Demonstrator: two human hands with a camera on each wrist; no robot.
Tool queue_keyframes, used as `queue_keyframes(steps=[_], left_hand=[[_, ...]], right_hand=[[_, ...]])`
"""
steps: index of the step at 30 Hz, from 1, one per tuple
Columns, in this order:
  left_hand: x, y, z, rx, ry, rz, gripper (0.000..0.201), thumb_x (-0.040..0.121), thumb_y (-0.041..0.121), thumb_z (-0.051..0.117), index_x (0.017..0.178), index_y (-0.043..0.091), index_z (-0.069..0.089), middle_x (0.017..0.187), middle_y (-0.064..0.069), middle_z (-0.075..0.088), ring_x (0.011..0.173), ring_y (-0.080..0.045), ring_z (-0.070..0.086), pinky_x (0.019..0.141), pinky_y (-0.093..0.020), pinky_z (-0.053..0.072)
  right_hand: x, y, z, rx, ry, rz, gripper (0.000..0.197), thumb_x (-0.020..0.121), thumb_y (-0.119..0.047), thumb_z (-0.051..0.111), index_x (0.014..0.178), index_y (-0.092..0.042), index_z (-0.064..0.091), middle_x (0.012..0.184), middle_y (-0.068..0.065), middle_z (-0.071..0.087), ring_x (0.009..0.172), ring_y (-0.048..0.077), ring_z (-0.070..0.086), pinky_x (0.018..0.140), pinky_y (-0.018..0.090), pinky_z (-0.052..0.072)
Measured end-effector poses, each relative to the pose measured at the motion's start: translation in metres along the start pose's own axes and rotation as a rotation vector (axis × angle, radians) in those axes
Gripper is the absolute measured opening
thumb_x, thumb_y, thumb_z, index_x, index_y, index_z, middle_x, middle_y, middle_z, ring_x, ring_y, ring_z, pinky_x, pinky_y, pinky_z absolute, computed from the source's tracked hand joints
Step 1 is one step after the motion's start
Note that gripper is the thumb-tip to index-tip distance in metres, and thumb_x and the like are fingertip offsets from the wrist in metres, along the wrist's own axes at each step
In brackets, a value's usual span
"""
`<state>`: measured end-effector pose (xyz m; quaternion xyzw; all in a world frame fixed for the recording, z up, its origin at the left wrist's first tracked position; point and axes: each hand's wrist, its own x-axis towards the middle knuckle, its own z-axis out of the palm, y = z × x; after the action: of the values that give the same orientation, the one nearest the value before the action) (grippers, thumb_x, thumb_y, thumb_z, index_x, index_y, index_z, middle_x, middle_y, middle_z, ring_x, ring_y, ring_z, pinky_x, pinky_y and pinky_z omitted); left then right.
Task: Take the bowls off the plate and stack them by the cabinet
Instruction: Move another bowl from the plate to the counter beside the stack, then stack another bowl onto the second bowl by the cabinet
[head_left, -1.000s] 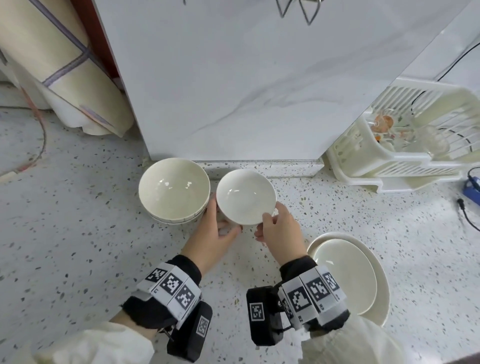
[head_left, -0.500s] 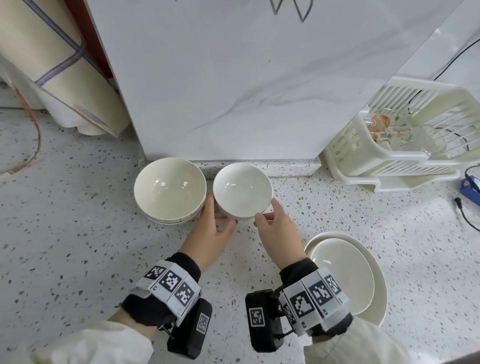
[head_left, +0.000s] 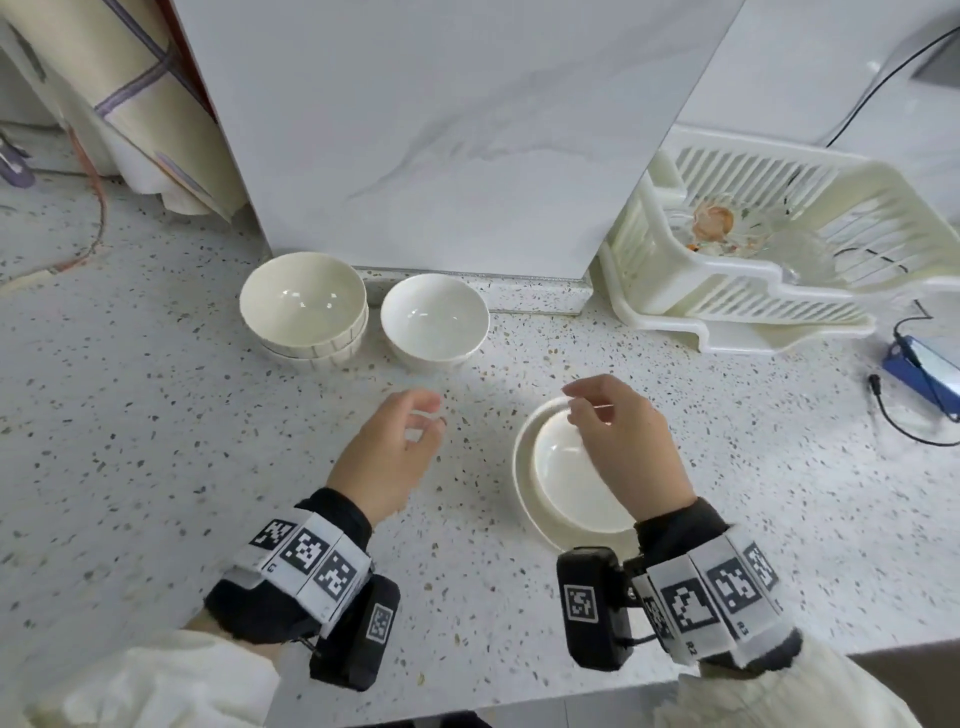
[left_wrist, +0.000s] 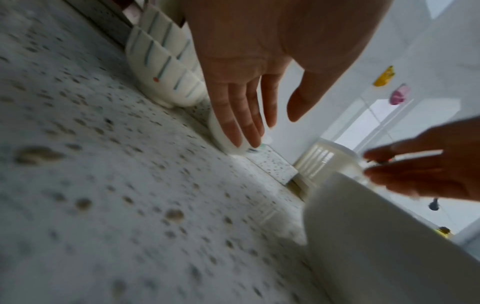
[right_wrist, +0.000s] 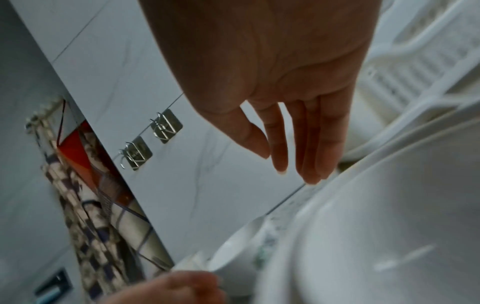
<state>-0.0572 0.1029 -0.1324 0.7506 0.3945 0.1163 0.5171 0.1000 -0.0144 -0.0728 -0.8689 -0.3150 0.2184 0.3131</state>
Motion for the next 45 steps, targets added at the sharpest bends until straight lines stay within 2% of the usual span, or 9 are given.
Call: queue_keyframes(steps=[7, 12, 16, 21, 25, 29, 34, 42, 45], left_hand=[[-0.029, 0.025, 0.058, 0.093, -0.01, 0.118, 0.037, 0.09, 0.027, 0.048, 0.126, 0.021, 0.046, 0.132, 0.007, 0.047, 0.116, -0.005, 0.046, 0.1, -0.03, 0.041], [-0.041, 0.035, 0.082, 0.147, -0.026, 0.1, 0.053, 0.089, 0.03, 0.048, 0.139, 0.022, 0.031, 0.152, 0.006, 0.025, 0.136, -0.011, 0.03, 0.109, -0.032, 0.033], [-0.044, 0.038, 0.089, 0.174, -0.031, 0.062, 0.056, 0.089, 0.034, 0.047, 0.141, 0.024, 0.027, 0.155, 0.011, 0.016, 0.139, -0.009, 0.024, 0.108, -0.03, 0.03], [-0.044, 0.04, 0.088, 0.185, -0.031, 0.016, 0.055, 0.09, 0.033, 0.045, 0.141, 0.021, 0.026, 0.156, 0.01, 0.015, 0.137, -0.012, 0.029, 0.108, -0.031, 0.029], [-0.044, 0.041, 0.087, 0.162, -0.033, 0.018, 0.051, 0.09, 0.032, 0.046, 0.138, 0.022, 0.032, 0.155, 0.01, 0.018, 0.135, -0.014, 0.034, 0.107, -0.033, 0.033], [-0.04, 0.04, 0.082, 0.126, -0.057, 0.046, 0.049, 0.089, 0.035, 0.047, 0.135, 0.024, 0.036, 0.152, 0.008, 0.025, 0.132, -0.015, 0.037, 0.106, -0.037, 0.038], [-0.031, 0.047, 0.066, -0.004, -0.039, 0.117, 0.052, 0.086, 0.04, 0.051, 0.134, 0.026, 0.038, 0.14, 0.009, 0.04, 0.124, -0.008, 0.042, 0.106, -0.036, 0.038], [-0.004, 0.046, 0.007, -0.185, 0.021, 0.118, 0.061, 0.082, 0.041, 0.056, 0.135, 0.035, 0.027, 0.118, 0.021, 0.045, 0.1, 0.017, 0.043, 0.079, -0.01, 0.038], [0.01, 0.035, -0.011, -0.224, 0.059, 0.102, 0.062, 0.081, 0.048, 0.054, 0.136, 0.035, 0.028, 0.13, 0.016, 0.046, 0.11, 0.011, 0.044, 0.092, -0.014, 0.037]], right_hand=[[-0.025, 0.06, -0.031, -0.303, 0.035, 0.038, 0.034, 0.089, -0.014, 0.043, 0.12, -0.003, 0.052, 0.114, 0.017, 0.055, 0.097, 0.029, 0.056, 0.082, 0.032, 0.043], [-0.033, 0.069, -0.027, -0.357, -0.092, 0.011, 0.041, 0.09, -0.014, 0.038, 0.13, -0.004, 0.04, 0.11, 0.016, 0.06, 0.083, 0.019, 0.046, 0.07, 0.026, 0.036], [-0.027, 0.066, -0.02, -0.424, -0.11, 0.068, 0.041, 0.09, -0.013, 0.038, 0.13, -0.004, 0.033, 0.104, 0.018, 0.065, 0.088, 0.032, 0.061, 0.065, 0.03, 0.04], [-0.016, 0.063, -0.014, -0.534, -0.154, 0.133, 0.039, 0.087, -0.006, 0.037, 0.125, -0.004, 0.034, 0.108, 0.015, 0.064, 0.096, 0.033, 0.063, 0.072, 0.037, 0.046], [-0.014, 0.067, -0.021, -0.406, -0.166, 0.113, 0.051, 0.081, -0.001, 0.035, 0.131, -0.011, 0.034, 0.096, 0.018, 0.066, 0.08, 0.031, 0.057, 0.068, 0.035, 0.046], [-0.021, 0.063, -0.033, -0.301, -0.074, 0.051, 0.046, 0.081, 0.001, 0.033, 0.126, -0.011, 0.039, 0.075, 0.013, 0.061, 0.067, 0.031, 0.056, 0.059, 0.033, 0.046], [-0.016, 0.044, -0.044, -0.213, 0.077, -0.058, 0.037, 0.085, -0.005, 0.035, 0.12, -0.011, 0.046, 0.069, 0.022, 0.067, 0.065, 0.037, 0.066, 0.066, 0.045, 0.055], [0.024, -0.011, -0.014, -0.005, -0.016, -0.017, 0.031, 0.088, -0.006, 0.037, 0.115, -0.006, 0.053, 0.057, 0.01, 0.064, 0.04, 0.008, 0.059, 0.048, 0.016, 0.052], [0.046, -0.032, 0.009, 0.035, -0.055, 0.009, 0.034, 0.088, -0.004, 0.037, 0.117, -0.004, 0.053, 0.054, 0.007, 0.062, 0.037, 0.005, 0.058, 0.045, 0.014, 0.052]])
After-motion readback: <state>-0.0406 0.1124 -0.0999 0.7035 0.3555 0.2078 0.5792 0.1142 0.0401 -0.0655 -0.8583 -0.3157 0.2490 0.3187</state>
